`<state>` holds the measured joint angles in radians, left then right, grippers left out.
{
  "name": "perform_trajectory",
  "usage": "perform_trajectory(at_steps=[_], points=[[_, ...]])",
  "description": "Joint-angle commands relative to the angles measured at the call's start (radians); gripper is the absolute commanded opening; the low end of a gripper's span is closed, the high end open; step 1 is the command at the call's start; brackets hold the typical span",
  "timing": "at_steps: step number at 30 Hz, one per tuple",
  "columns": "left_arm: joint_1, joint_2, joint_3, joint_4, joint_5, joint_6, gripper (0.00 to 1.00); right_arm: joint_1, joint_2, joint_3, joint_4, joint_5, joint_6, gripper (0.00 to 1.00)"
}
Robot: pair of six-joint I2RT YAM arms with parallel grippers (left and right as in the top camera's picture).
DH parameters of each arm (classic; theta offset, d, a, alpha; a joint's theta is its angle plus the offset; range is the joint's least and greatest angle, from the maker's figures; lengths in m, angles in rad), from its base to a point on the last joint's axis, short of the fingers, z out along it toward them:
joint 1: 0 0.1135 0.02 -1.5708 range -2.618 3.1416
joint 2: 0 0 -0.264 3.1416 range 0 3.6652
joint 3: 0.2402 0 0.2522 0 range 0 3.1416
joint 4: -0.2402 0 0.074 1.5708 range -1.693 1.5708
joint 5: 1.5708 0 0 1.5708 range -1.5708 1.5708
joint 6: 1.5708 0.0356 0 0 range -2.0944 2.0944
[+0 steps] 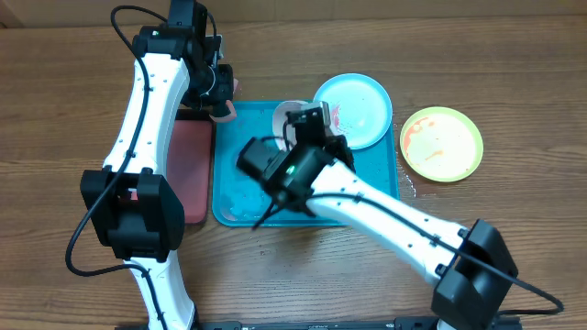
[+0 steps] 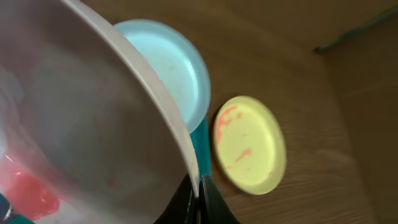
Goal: Clean dirty plates on tray and stack at the side
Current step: 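Lift the white plate with right gripper and carry it toward the yellow plate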
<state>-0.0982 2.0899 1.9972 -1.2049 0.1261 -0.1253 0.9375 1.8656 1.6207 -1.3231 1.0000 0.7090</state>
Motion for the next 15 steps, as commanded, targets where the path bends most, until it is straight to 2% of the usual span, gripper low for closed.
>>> perform_trajectory(at_steps=[1, 15], points=[[-0.007, -0.001, 0.018, 0.001, -0.006, -0.013, 0.04, 0.048, -0.014, 0.017, -0.064, 0.269, 0.150, 0.04], [-0.007, -0.001, 0.018, 0.002, -0.007, -0.013, 0.04, 0.131, -0.018, 0.017, -0.127, 0.430, 0.164, 0.04]])
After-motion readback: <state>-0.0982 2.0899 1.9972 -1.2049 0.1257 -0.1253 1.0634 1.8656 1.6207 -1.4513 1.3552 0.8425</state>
